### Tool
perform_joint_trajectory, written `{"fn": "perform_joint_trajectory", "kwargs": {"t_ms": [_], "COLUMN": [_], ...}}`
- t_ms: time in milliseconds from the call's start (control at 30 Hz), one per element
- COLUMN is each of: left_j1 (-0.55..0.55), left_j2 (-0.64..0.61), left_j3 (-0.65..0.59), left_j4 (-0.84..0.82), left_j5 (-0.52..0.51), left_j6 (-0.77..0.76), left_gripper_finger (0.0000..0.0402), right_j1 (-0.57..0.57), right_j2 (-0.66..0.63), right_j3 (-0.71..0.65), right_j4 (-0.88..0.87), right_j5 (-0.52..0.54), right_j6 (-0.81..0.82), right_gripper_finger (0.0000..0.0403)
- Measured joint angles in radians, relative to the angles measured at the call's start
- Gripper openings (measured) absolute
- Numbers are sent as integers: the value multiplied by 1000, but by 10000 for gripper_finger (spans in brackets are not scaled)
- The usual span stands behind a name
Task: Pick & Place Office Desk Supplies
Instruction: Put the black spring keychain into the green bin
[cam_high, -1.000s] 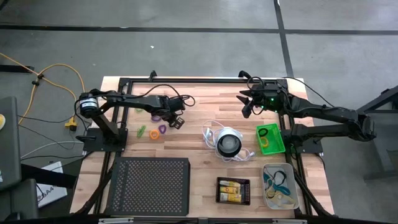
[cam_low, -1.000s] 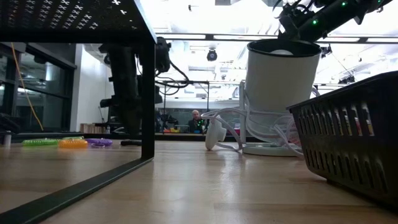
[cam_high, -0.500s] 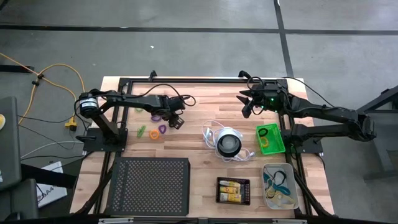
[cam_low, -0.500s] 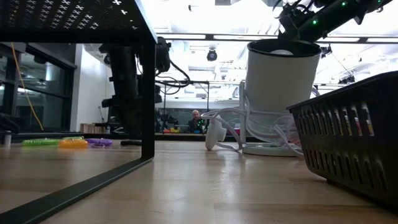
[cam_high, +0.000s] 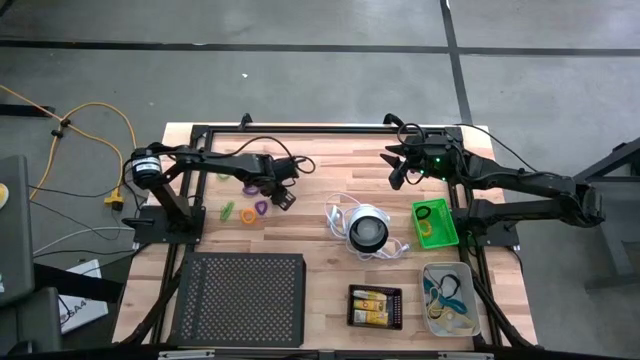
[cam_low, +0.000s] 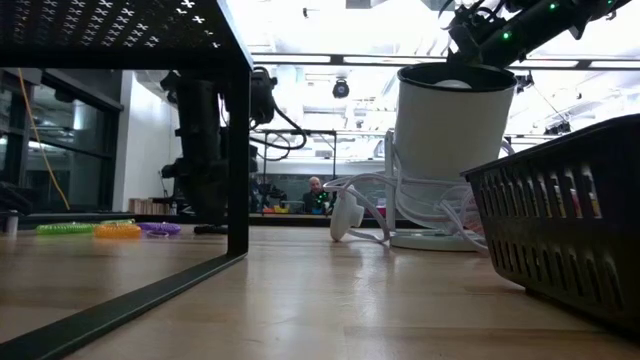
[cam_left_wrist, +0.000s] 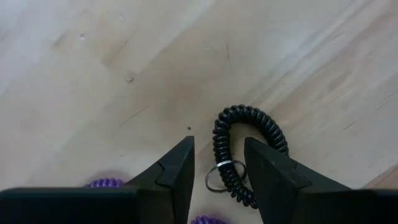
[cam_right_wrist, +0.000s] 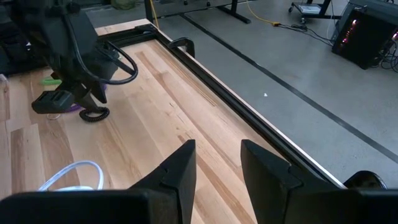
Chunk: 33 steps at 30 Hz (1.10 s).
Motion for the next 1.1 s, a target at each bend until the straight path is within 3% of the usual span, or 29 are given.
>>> {"fn": "perform_joint_trajectory", "kwargs": {"t_ms": [500,867,1100], "left_j1": [1,1,1], "left_j2": [27,27,27], "left_j3": [-1,-1,-1], "left_j4": [7,9,9], "left_j5": [19,17,14], "left_j6": [-5,-8,-12], "left_gripper_finger": [126,34,15], "right_j1": [0,0,0], "right_j2": [0,0,0], "right_j3": [0,0,0], "right_j4": [0,0,0], "right_j5": [0,0,0], "right_j6": [0,0,0], "right_gripper_finger": [114,114,114]}}
